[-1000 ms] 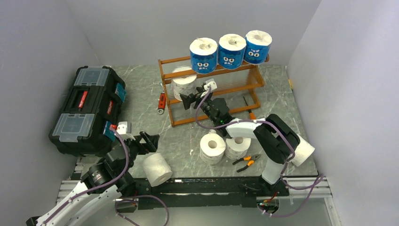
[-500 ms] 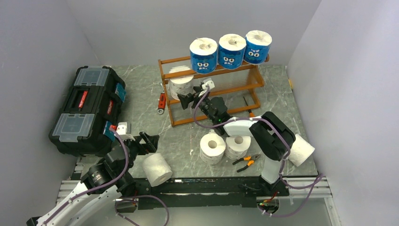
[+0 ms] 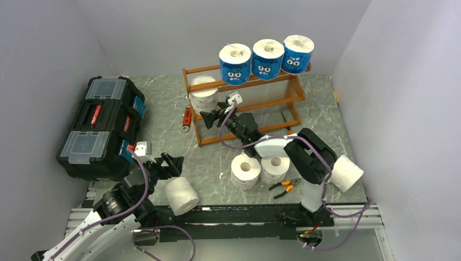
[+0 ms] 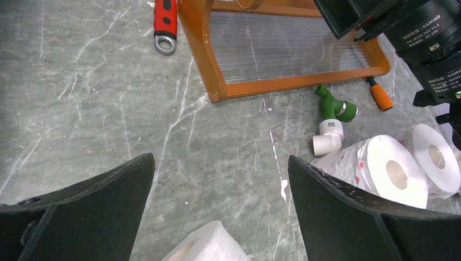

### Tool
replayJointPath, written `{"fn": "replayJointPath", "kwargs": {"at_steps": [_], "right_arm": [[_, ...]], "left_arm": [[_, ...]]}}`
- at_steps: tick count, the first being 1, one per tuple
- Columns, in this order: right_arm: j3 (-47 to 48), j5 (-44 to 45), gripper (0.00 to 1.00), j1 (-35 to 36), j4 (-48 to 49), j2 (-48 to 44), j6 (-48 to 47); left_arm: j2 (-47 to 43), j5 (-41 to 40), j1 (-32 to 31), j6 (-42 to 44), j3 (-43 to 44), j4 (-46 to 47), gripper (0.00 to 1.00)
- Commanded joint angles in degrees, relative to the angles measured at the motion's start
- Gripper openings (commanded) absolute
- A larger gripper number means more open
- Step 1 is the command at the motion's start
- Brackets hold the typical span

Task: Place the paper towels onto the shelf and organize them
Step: Place the paper towel on the shelf.

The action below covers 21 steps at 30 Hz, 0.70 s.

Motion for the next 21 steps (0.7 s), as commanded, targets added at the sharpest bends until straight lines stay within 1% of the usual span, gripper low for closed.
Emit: {"fn": "replayJointPath", "kwargs": {"at_steps": [1, 8, 11, 15, 18, 21], "right_arm": [[2.5, -1.7, 0.94, 0.5, 0.2, 0.9, 1.1], [1.2, -0.1, 0.94, 0.6, 0.3, -0.6, 0.8], [-0.3, 1.0, 0.95, 0.6, 0.0, -3.4, 0.6], [-3.3, 2.7, 0.99, 0.5, -1.9, -10.8, 0.3], [-5.2, 2.9, 1.00, 0.5, -7.2, -16.9, 0.4], [-6.5, 0.6, 1.00, 0.6, -14.7, -24.6, 1.6]], "left_arm": [[-1.0, 0.5, -0.1, -0.9, -0.2, 0.2, 0.99], [-1.3, 0.4, -0.2, -0.8, -0.3, 0.2, 0.99], [-1.2, 0.5, -0.1, -0.7, -0.1, 0.3, 0.99], [-1.0, 0.1, -0.2, -0.9, 0.5, -0.1, 0.99], [-0.9, -1.0, -0.1, -2.0, 0.9, -0.9, 0.99], [-0.6, -1.9, -0.1, -2.7, 1.4, -1.6, 0.99]]}}
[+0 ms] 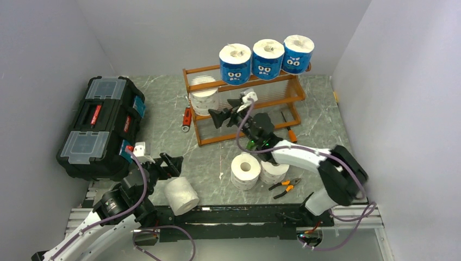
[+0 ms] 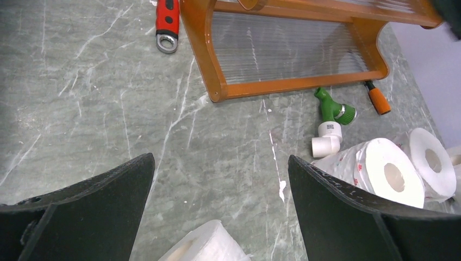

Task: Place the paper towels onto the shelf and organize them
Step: Place the paper towel on the shelf.

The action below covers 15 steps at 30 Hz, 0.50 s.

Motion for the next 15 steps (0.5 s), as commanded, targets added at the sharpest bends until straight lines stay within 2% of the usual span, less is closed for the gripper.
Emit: {"fn": "replayJointPath", "kwargs": {"at_steps": [1, 4, 8, 11, 15], "right_arm": [[-1.0, -1.8, 1.00, 0.4, -9.8, -12.1, 2.1], [0.3, 0.2, 1.00, 0.3, -23.4, -18.4, 5.8], [3.1, 9.5, 1.00, 0.4, -45.1, -24.5, 13.3], [1.5, 16.2, 1.00, 0.4, -54.3, -29.7, 19.4], [-4.4, 20.8, 1.00, -0.3, -58.0, -37.5, 23.1]], "left_arm": [[0.3, -1.7, -0.2, -1.8, 1.5, -0.9, 0.99], [1.4, -0.8, -0.2, -1.1, 1.7, 0.5, 0.99], [6.2, -0.3, -0.2, -2.2, 3.9, 0.7, 0.99], [11.7, -1.3, -0.1, -3.6, 7.5, -1.1, 0.99], [15.7, -1.0, -0.1, -4.6, 10.9, 0.6, 1.00]]}}
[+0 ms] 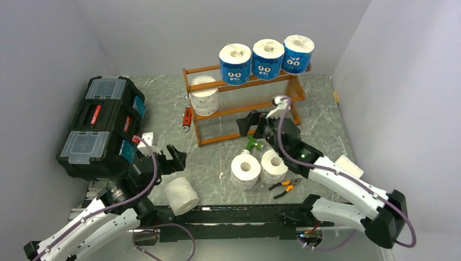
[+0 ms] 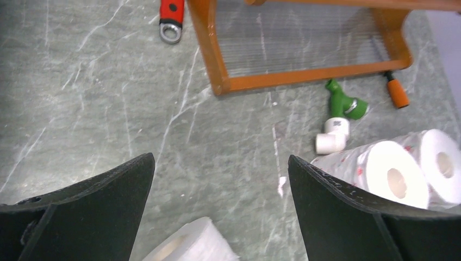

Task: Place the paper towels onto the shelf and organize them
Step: Place the paper towel on the shelf, then adjust the paper towel at the center of the board.

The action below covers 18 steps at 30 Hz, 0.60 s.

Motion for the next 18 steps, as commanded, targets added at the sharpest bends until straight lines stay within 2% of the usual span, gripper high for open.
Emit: {"fn": "replayJointPath", "kwargs": {"at_steps": [1, 4, 8, 12, 16, 18], "right_arm": [[-6.2, 7.2, 1.00, -1.1, -10.6, -9.0, 7.4], [-7.9, 1.3, 1.00, -3.6, -12.3, -11.6, 7.1], [-4.1, -3.0, 1.00, -6.5, -20.0, -10.3, 8.8], [-4.8, -5.3, 1.00, -6.6, -18.3, -13.9, 10.2], [-7.5, -5.7, 1.00, -6.8, -15.9, -16.3, 8.5], [-7.3, -2.5, 1.00, -6.8, -18.3, -15.9, 8.6]], "left_arm": [[2.1, 0.1, -0.2, -1.9, 3.8, 4.3, 0.99], [0.4, 3.6, -0.1, -1.9, 1.1, 10.2, 0.99], [0.4, 9.6, -0.1, -1.5, -1.1, 16.0, 0.99], [1.3, 13.0, -0.2, -0.8, -3.0, 21.8, 1.00], [6.9, 19.2, -0.1, 0.9, -2.9, 26.4, 0.99], [12.4, 21.1, -0.2, 0.9, 0.1, 24.5, 0.99]]}}
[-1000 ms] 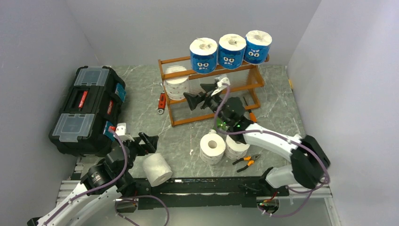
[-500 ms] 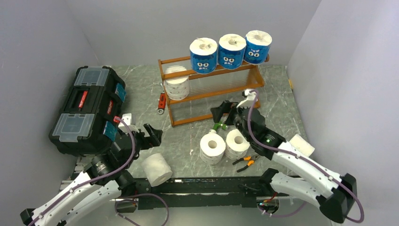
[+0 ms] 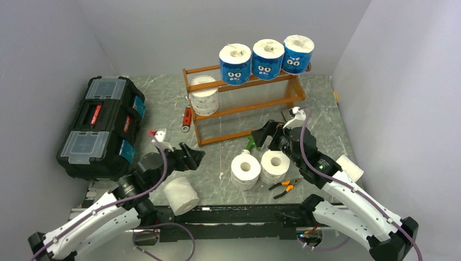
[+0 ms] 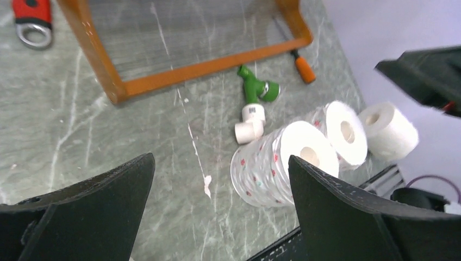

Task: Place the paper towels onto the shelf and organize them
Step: Adjust the paper towel at the center of the board.

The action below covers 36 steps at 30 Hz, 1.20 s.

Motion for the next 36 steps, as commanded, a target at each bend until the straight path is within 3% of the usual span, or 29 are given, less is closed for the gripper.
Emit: {"fn": "replayJointPath", "kwargs": {"at_steps": [1, 5, 11, 15, 22, 36], "right_arm": [[0.1, 4.6, 1.00, -0.3, -1.2, -0.5, 0.1], [0.0, 9.6, 1.00, -0.4, -4.9, -0.7, 1.5], [-2.8, 11.4, 1.00, -0.4, -4.9, -4.2, 0.2], [-2.1, 12.0, 0.99, -0.4, -7.5, -3.1, -0.7], [-1.0, 10.8, 0.98, -0.4, -11.2, 1.4, -1.3], [-0.5, 9.2, 0.97, -0.4, -12.3, 1.0, -2.3]], "left_arm": [[10.5, 7.4, -0.2, 0.7, 5.2, 2.7, 0.99], [20.2, 11.2, -0.2, 2.1, 10.4, 0.1, 1.00], [23.6, 19.1, -1.0, 3.8, 9.3, 9.4, 0.98], [28.7, 19.6, -2.2, 4.8, 12.9, 7.6, 0.96], [39.6, 11.7, -10.7, 5.4, 20.7, 0.9, 0.92], [51.8, 4.1, -14.9, 3.9, 29.6, -4.0, 0.84]]}}
